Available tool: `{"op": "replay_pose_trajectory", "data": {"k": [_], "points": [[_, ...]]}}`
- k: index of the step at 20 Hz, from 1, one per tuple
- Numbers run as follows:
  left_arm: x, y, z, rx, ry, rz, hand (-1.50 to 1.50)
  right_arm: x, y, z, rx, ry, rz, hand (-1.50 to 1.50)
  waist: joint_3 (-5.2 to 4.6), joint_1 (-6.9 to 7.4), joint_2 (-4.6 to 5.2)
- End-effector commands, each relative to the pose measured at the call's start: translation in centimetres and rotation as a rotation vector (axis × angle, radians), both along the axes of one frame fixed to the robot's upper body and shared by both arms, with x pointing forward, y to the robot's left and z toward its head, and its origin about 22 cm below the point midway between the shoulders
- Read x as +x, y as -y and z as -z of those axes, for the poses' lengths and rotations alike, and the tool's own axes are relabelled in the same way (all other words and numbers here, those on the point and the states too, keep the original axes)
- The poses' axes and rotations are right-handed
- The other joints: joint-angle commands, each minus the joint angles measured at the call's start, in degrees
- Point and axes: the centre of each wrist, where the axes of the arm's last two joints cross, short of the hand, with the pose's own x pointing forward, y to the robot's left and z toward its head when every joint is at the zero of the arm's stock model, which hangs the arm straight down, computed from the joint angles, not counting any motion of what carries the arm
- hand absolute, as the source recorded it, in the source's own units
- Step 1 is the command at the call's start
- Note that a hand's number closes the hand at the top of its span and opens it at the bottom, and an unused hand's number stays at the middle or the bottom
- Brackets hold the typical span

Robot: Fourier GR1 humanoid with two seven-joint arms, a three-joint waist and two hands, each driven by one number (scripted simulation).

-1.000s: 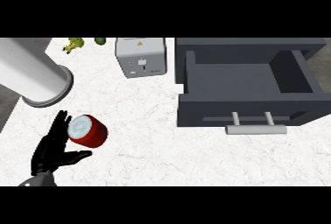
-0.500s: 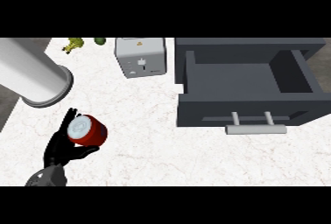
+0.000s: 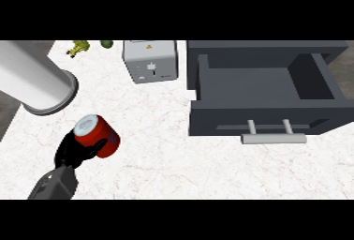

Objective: Pick up the can, place it into the drawer and close the drawer

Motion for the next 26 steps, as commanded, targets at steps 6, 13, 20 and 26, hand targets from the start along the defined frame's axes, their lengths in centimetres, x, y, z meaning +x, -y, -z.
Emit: {"op": "replay_pose_trajectory", "data": {"k": [6, 13, 20, 26], "points": [[2.2, 1.0, -2.6, -0.058, 0.123, 0.137, 1.50, 0.0, -0.1, 0.0, 0.025, 0.007, -0.005, -1.50, 0.04, 0.31, -0.15], [3.1, 7.6, -3.5, -0.051, 0.175, -0.047, 1.50, -0.3, 0.7, 1.0, 0.033, 0.004, 0.019, -1.50, 0.06, 0.41, -0.18], [3.0, 10.5, -8.0, -0.037, 0.208, 0.000, 1.50, -1.1, -0.9, 0.5, 0.019, 0.013, 0.014, -1.50, 0.06, 0.31, -0.25], [6.3, 14.2, -13.7, 0.023, 0.275, 0.011, 1.50, -0.1, -0.4, -0.3, 0.034, 0.001, 0.013, -1.50, 0.04, 0.09, -0.12]]}}
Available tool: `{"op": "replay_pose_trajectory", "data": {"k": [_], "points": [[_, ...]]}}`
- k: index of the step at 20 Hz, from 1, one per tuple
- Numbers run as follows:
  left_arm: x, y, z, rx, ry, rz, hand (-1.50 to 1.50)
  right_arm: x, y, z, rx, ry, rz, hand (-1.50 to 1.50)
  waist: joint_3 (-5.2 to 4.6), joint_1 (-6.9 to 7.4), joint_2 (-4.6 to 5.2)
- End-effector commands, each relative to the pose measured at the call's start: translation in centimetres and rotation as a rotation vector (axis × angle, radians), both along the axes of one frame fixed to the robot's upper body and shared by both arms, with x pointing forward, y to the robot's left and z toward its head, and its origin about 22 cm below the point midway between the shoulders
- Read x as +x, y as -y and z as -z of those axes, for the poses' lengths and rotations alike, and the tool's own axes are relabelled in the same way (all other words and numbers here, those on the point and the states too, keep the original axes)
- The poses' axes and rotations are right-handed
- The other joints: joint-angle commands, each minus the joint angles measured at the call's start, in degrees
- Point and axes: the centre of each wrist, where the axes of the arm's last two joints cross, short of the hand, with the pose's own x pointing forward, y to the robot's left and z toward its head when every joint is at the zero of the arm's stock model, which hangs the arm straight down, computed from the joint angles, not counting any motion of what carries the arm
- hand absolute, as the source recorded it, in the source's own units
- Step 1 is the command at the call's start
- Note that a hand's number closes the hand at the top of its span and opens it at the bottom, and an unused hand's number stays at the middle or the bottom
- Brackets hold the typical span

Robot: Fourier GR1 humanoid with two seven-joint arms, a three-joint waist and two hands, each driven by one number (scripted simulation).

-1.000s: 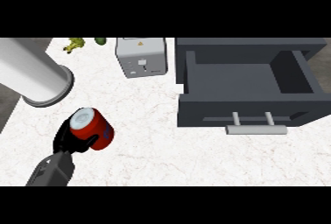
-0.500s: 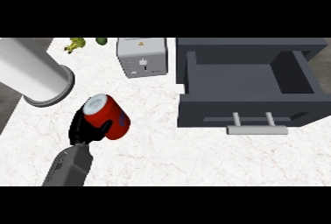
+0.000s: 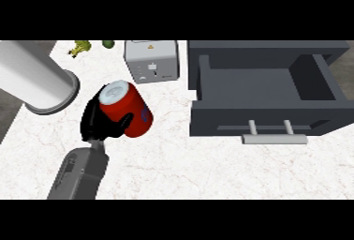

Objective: Pick up the can, place it into the drawer and close the drawer

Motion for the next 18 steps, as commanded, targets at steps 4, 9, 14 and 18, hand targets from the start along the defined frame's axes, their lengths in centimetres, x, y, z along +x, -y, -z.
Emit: {"op": "replay_pose_trajectory", "data": {"k": [4, 9, 14, 18], "points": [[1.4, 2.7, -7.0, 0.047, 0.043, 0.012, 1.50, 0.4, -1.1, -1.2, 0.006, 0.021, 0.022, -1.50, -0.02, 0.03, 0.07], [1.9, 5.2, -10.7, 0.055, 0.062, -0.003, 1.50, 0.2, -1.0, 0.5, -0.001, 0.021, 0.004, -1.50, 0.01, -0.11, 0.06], [3.4, 7.1, -12.7, 0.098, 0.082, 0.025, 1.50, 0.1, -1.6, 0.0, -0.001, 0.002, 0.004, -1.50, -0.01, -0.37, 0.13], [3.3, 9.4, -14.8, 0.094, 0.091, 0.021, 1.50, -1.0, -0.4, -0.4, 0.001, 0.012, -0.020, -1.50, -0.01, -0.54, 0.06]]}}
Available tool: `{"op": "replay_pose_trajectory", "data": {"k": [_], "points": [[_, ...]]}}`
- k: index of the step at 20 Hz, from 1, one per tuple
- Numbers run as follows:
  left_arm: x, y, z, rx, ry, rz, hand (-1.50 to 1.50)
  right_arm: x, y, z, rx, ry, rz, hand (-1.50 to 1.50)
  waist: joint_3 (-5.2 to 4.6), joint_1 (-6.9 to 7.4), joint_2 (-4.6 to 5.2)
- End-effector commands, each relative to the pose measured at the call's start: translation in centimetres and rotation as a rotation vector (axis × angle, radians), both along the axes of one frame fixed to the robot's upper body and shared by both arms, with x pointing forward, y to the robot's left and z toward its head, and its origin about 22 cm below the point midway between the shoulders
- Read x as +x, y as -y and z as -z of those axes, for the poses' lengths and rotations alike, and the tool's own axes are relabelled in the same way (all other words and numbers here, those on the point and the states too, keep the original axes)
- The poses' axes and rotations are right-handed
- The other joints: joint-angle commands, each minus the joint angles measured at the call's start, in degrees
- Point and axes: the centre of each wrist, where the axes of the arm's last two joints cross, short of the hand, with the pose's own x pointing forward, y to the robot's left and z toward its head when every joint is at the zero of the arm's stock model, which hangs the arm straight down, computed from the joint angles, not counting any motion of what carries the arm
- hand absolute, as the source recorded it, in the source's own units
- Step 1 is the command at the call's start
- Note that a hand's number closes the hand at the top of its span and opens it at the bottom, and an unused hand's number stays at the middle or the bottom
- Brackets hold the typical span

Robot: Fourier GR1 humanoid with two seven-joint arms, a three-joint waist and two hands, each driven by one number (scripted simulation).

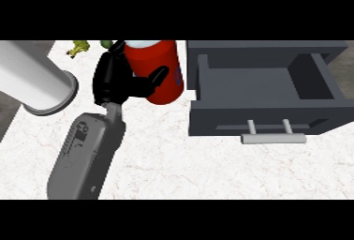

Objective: Pick up the can, place it into the drawer and close the drawer

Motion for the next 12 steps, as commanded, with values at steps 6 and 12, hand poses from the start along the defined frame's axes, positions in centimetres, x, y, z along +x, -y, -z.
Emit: {"op": "replay_pose_trajectory", "data": {"k": [6, 12], "points": [[2.4, 4.7, -4.0, 0.021, 0.009, -0.005, 1.50, 0.4, 0.7, -0.5, 0.010, -0.028, -0.008, -1.50, -0.02, -0.35, 0.11], [2.7, 8.7, -7.7, 0.038, 0.009, 0.014, 1.50, 0.6, -0.2, -1.3, 0.005, 0.006, -0.006, -1.50, -0.01, -0.67, 0.09]]}}
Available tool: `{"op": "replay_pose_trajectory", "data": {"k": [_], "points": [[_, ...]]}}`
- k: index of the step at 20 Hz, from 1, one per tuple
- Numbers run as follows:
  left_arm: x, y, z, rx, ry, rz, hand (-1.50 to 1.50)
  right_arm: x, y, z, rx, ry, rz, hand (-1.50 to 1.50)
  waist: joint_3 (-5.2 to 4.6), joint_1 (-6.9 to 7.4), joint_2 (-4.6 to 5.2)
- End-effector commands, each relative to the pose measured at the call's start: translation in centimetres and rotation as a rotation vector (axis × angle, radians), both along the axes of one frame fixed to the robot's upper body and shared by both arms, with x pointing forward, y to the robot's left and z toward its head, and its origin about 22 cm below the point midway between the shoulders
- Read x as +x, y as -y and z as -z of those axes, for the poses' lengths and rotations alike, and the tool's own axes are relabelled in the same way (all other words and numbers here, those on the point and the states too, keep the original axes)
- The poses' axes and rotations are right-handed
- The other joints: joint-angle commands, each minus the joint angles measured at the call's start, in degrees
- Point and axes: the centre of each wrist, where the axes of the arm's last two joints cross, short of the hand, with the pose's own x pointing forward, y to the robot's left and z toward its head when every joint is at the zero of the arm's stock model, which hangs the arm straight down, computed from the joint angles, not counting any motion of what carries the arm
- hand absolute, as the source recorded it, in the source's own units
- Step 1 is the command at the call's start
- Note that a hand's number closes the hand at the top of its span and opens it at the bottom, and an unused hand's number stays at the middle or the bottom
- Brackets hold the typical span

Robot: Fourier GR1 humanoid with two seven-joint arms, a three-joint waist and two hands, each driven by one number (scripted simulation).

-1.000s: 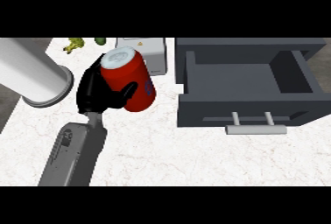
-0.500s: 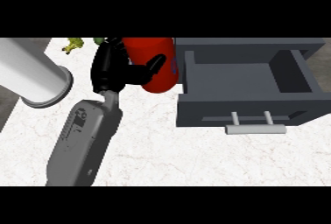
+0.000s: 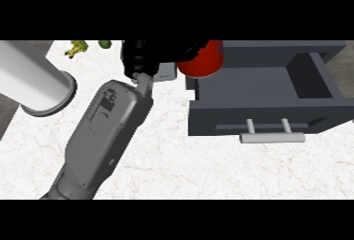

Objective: Pick up the can, place it into the drawer and close the drawer

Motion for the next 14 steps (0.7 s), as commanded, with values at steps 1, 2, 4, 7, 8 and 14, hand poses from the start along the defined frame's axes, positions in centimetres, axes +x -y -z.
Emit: {"op": "replay_pose_trajectory", "data": {"k": [1, 2, 4, 7, 8, 14], "points": [[1.6, 1.4, -1.1, 0.018, 0.006, -0.001, 1.50, 0.5, -0.8, 0.9, 0.007, 0.010, -0.019, -1.50, 0.01, -0.28, 0.10], [0.2, 2.3, -0.5, 0.032, 0.018, -0.026, 1.50, -0.3, -0.5, 0.4, 0.008, 0.024, 0.001, -1.50, 0.01, -0.16, -0.07], [0.6, 3.5, -1.8, 0.034, 0.008, 0.005, 1.50, 0.4, -0.4, 0.7, 0.001, -0.001, -0.013, -1.50, 0.01, -0.09, 0.00], [2.0, 4.0, -2.6, 0.025, -0.010, 0.002, 1.50, 0.6, 0.2, -0.1, 0.006, 0.010, -0.011, -1.50, 0.00, -0.40, 0.08], [2.0, 4.7, -3.3, 0.033, -0.013, 0.011, 1.50, 2.7, 0.5, 0.2, -0.001, 0.012, -0.001, -1.50, 0.01, -0.21, 0.21], [3.8, 5.4, -2.4, 0.052, -0.008, 0.004, 1.50, 1.1, -1.0, -1.2, 0.005, 0.022, -0.009, -1.50, 0.00, -1.19, 0.39]]}}
